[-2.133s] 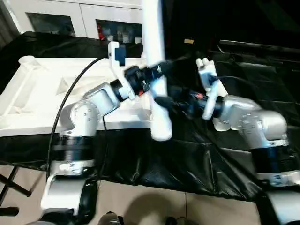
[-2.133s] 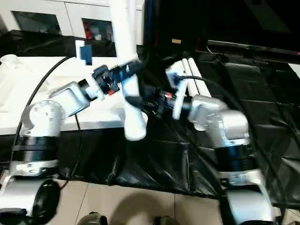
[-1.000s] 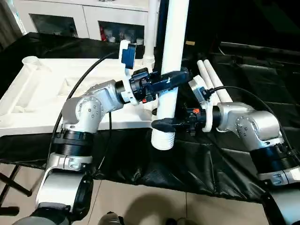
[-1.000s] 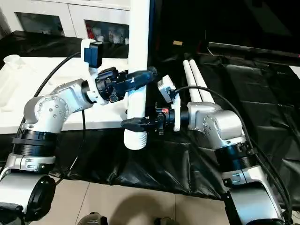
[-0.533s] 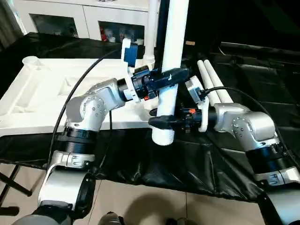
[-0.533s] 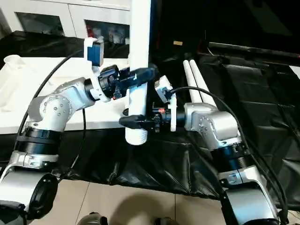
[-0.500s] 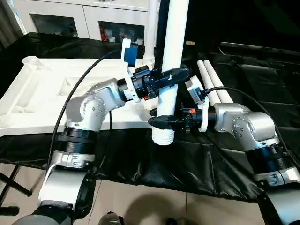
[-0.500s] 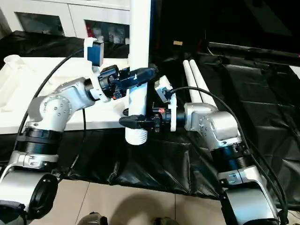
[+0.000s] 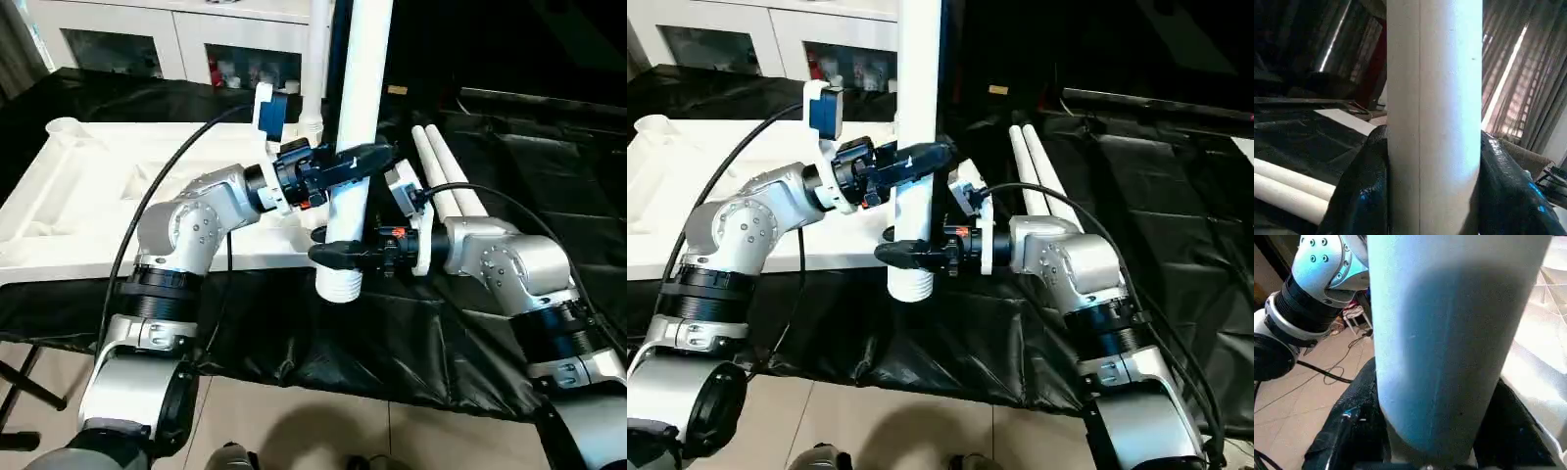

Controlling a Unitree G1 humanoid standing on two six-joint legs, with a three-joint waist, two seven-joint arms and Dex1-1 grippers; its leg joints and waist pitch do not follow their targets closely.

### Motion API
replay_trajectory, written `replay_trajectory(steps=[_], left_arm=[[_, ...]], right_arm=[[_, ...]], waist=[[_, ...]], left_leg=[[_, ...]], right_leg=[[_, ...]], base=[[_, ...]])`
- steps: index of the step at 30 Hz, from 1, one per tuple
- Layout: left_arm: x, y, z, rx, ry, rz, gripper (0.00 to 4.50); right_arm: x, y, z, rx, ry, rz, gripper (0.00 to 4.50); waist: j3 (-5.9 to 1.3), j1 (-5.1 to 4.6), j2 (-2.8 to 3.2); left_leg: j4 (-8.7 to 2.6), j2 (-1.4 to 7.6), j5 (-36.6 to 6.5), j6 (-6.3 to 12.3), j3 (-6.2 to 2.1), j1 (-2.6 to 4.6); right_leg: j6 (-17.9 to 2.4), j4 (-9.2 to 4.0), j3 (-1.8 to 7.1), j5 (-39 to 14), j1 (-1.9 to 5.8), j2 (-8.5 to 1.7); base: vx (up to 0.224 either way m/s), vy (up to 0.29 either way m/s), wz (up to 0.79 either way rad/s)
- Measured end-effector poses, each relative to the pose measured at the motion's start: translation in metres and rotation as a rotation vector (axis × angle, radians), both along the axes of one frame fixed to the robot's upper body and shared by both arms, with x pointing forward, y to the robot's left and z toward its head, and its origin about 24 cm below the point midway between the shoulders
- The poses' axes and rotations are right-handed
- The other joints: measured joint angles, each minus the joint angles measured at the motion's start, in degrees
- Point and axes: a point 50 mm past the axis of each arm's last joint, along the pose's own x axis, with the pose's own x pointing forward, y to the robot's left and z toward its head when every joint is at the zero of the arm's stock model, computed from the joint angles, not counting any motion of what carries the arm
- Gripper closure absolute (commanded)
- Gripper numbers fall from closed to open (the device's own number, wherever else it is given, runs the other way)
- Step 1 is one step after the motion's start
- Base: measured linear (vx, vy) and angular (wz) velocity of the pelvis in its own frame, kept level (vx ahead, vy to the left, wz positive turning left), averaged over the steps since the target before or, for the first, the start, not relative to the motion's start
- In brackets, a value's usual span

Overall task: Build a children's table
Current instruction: Pick table leg

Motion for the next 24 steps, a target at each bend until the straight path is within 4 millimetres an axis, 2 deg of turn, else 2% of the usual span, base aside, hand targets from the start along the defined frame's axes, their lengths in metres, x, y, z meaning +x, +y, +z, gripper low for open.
replay_trajectory(steps=[3,4,6,12,15,18,20,22,24], left_arm=[[0.002,-0.001,-0.001,0.005,0.009,0.022,1.88],[0.003,-0.001,0.0,-0.011,0.009,0.035,1.66],[0.005,-0.003,0.003,-0.044,-0.005,0.062,1.59],[0.018,0.001,0.022,-0.168,-0.082,0.239,1.59],[0.03,0.011,0.026,-0.155,-0.092,0.381,1.59],[0.036,0.026,0.022,-0.054,-0.136,0.469,1.59],[0.036,0.036,0.01,0.103,-0.203,0.471,1.59],[0.033,0.048,-0.012,0.342,-0.292,0.436,1.59],[0.03,0.057,-0.04,0.51,-0.29,0.39,1.59]], right_arm=[[0.002,0.0,-0.002,-0.005,0.0,-0.032,2.59],[0.004,0.002,-0.001,0.005,-0.008,-0.056,2.59],[0.007,0.004,0.0,0.027,-0.028,-0.096,2.59],[0.024,-0.005,0.004,0.026,-0.082,-0.294,2.59],[0.031,-0.006,-0.002,0.001,-0.096,-0.415,2.59],[0.037,-0.008,-0.004,-0.016,-0.114,-0.522,2.59],[0.04,-0.009,-0.007,-0.021,-0.127,-0.591,2.59],[0.043,-0.009,-0.011,-0.047,-0.157,-0.659,2.6],[0.045,-0.011,-0.015,-0.067,-0.18,-0.705,2.6]], waist=[[0.0,-0.03,0.01],[0.0,-0.04,0.01],[0.01,-0.03,0.13],[-0.2,-0.04,0.51],[-0.4,-0.14,0.85],[-0.43,-0.76,0.89],[-0.45,-1.13,0.86],[-0.48,-1.6,0.91],[-0.47,-1.74,1.02]], left_leg=[[0.0,0.0,0.0,0.0,0.0,0.01],[0.0,0.0,0.0,0.0,0.0,0.0],[0.0,0.0,0.0,0.0,0.0,0.0],[0.01,0.0,0.0,0.0,-0.01,-0.01],[0.0,-0.01,0.0,0.0,0.0,-0.01],[-0.03,0.01,0.0,0.0,-0.02,0.0],[-0.05,0.0,0.0,0.0,-0.02,0.02],[-0.07,0.0,0.0,-0.01,-0.02,0.0],[-0.07,-0.02,0.0,-0.01,-0.01,-0.04]], right_leg=[[0.0,0.01,0.0,0.0,0.0,0.0],[0.0,0.01,0.0,0.0,-0.02,0.0],[0.0,0.0,0.0,0.0,-0.01,0.0],[0.0,-0.03,-0.01,0.0,0.02,0.0],[0.0,-0.02,-0.01,0.0,-0.01,0.0],[0.0,0.0,-0.02,0.0,-0.06,0.03],[0.2,-0.01,-0.01,-0.1,-0.04,0.03],[0.4,-0.05,0.0,-0.2,-0.04,0.02],[0.4,-0.07,0.01,-0.2,-0.07,0.02]], base=[[0.0,0.0,0.0],[0.0,0.0,0.0],[0.0,0.0,0.0],[0.0,0.0,0.0],[0.0,0.0,0.0],[0.0,0.0,0.0],[0.0,0.0,0.0],[0.0,0.0,0.0],[0.0,0.0,0.0]])
